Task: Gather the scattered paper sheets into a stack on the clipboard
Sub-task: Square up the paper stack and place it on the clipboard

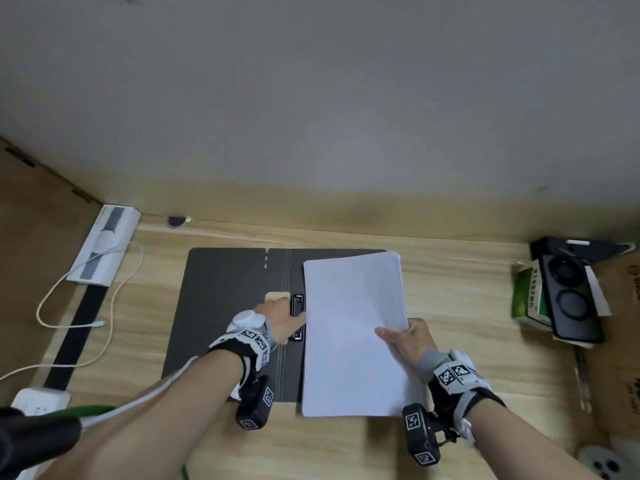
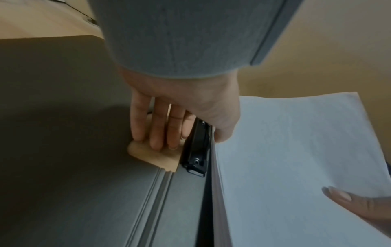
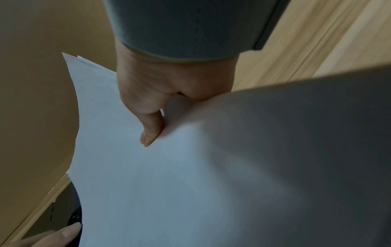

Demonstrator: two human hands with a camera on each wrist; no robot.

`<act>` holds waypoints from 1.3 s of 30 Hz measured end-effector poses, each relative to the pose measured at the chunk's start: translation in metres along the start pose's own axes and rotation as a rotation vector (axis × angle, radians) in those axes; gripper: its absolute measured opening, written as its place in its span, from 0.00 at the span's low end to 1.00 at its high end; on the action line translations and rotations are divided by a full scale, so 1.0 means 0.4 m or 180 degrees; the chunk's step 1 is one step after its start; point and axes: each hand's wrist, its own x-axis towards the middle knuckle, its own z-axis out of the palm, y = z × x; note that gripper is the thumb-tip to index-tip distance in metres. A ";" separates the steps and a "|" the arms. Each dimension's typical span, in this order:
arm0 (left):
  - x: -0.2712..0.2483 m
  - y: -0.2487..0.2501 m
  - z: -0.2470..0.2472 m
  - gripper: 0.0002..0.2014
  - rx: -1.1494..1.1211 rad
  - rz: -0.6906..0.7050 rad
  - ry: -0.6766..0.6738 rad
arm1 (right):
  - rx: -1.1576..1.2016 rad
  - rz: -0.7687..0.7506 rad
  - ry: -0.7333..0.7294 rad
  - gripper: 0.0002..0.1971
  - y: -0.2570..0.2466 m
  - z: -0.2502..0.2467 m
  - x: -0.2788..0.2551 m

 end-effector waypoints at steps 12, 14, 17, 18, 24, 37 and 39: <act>0.036 0.017 0.000 0.17 0.0297 0.0286 -0.0126 | 0.0137 0.0060 -0.0102 0.07 -0.003 0.013 0.001; 0.037 0.011 -0.005 0.18 0.0353 0.0300 -0.0180 | 0.0079 0.0066 -0.0126 0.07 -0.002 0.026 0.006; 0.035 0.007 -0.013 0.18 0.0398 0.0348 -0.0240 | -0.0046 0.0075 -0.0142 0.06 0.005 0.040 0.018; 0.035 0.006 -0.013 0.18 0.0392 0.0342 -0.0268 | -0.0064 0.0081 -0.0128 0.06 0.009 0.045 0.020; 0.032 0.013 -0.010 0.17 0.0340 0.0256 -0.0227 | 0.0036 0.0029 0.0068 0.08 0.004 0.073 0.021; 0.044 0.039 0.011 0.16 0.0457 0.0051 -0.0180 | -0.0264 0.0142 0.0356 0.21 -0.015 0.090 0.023; 0.047 0.062 0.023 0.14 0.0566 -0.0024 -0.0103 | -0.0398 0.0234 0.0419 0.24 -0.017 0.089 0.032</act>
